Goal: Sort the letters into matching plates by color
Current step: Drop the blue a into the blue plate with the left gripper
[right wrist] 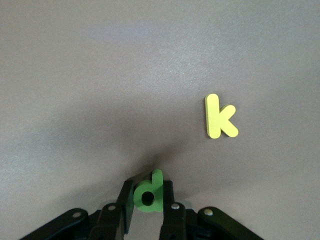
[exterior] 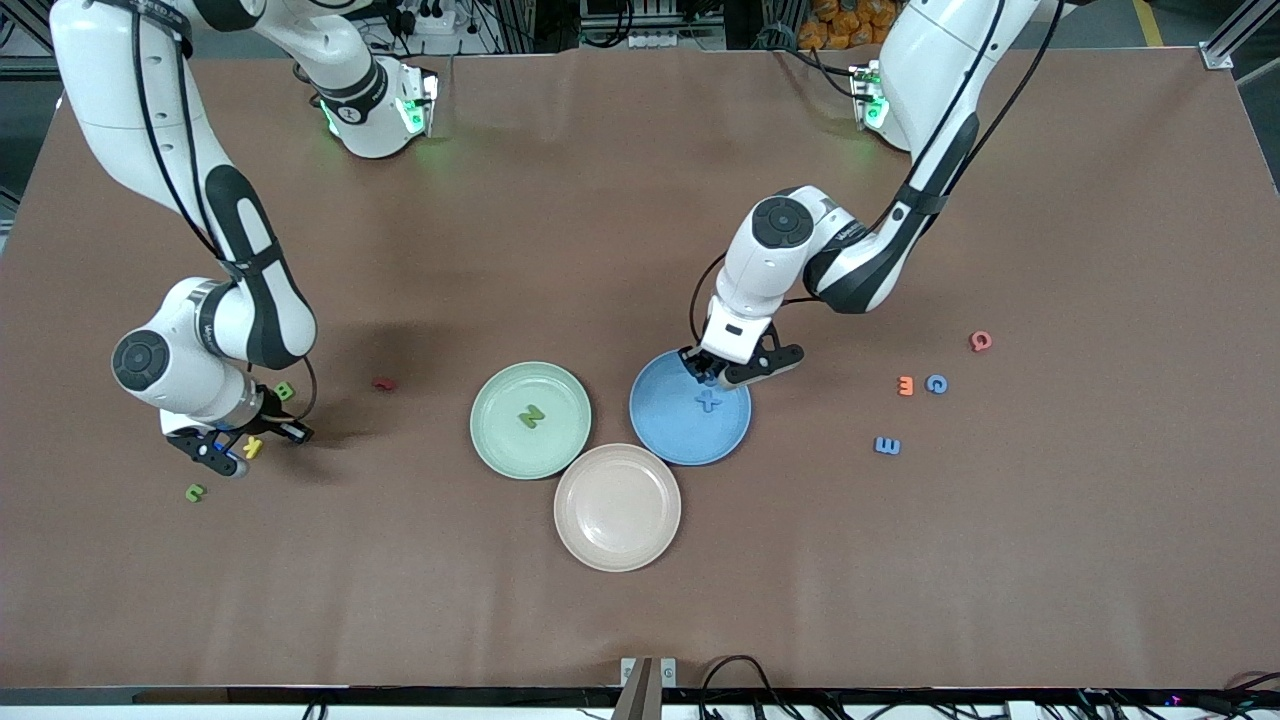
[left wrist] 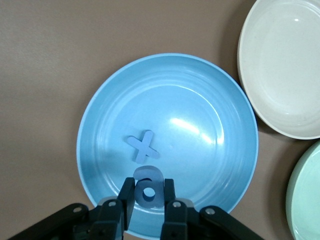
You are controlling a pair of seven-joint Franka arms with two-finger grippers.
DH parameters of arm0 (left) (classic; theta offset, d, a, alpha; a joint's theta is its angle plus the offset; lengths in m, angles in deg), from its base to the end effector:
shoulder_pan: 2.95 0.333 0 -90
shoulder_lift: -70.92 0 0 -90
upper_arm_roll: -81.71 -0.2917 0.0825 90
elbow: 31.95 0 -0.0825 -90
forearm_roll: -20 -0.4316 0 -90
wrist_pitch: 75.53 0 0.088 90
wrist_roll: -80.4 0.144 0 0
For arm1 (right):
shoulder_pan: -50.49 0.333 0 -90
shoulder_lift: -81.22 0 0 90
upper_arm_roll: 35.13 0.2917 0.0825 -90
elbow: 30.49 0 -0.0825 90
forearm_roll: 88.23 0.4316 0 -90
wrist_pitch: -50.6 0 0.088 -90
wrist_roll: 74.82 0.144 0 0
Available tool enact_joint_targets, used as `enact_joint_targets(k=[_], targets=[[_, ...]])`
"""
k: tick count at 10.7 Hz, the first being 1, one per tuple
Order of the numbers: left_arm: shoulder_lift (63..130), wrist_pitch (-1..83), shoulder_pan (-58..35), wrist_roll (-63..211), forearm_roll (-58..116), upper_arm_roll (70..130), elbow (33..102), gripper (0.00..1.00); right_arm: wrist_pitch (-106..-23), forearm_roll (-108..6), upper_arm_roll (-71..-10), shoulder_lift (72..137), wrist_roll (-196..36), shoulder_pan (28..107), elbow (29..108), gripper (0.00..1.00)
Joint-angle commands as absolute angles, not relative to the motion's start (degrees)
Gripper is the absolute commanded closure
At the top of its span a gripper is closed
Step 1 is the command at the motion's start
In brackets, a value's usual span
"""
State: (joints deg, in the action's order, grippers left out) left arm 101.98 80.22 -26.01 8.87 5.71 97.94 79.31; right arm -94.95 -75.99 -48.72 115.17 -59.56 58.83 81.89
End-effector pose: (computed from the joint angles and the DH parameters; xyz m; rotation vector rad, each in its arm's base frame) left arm 0.5167 -0.4314 0.1438 2.8517 0.5870 0.2113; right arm 0.6264 -0.0644 0.0805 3.0371 -0.7665 0.0189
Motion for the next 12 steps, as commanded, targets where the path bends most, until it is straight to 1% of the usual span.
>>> enact_joint_targets(k=[1,3,5,7,9,12], targets=[[103.7,79.6,-26.4,7.6,3.2,97.0,76.8,0.0,-93.6,-76.6,-47.7,112.1,-62.4,58.2,82.5,0.79],[103.7,79.5,-26.3,7.6,2.9,96.9,76.8,0.0,-89.8,-76.6,-47.7,111.8,-61.8,58.8,80.4,0.79],[103.6,78.7,-26.2,8.3,2.8,97.0,76.8,0.0,-89.2,-76.6,-47.5,111.5,-61.8,60.1,79.5,0.79],[103.6,77.5,-24.9,12.8,2.0,96.9,77.3,0.0,-89.1,-76.6,-45.4,111.5,-61.7,60.4,78.1,0.79],[103.3,74.9,-22.7,19.5,1.5,97.0,77.4,0.0,-88.2,-76.4,-44.8,111.3,-61.1,62.7,77.2,0.79],[102.9,72.3,-17.9,29.2,1.5,97.0,77.4,0.0,-87.5,-76.2,-44.8,111.5,-59.5,68.4,75.4,0.79]])
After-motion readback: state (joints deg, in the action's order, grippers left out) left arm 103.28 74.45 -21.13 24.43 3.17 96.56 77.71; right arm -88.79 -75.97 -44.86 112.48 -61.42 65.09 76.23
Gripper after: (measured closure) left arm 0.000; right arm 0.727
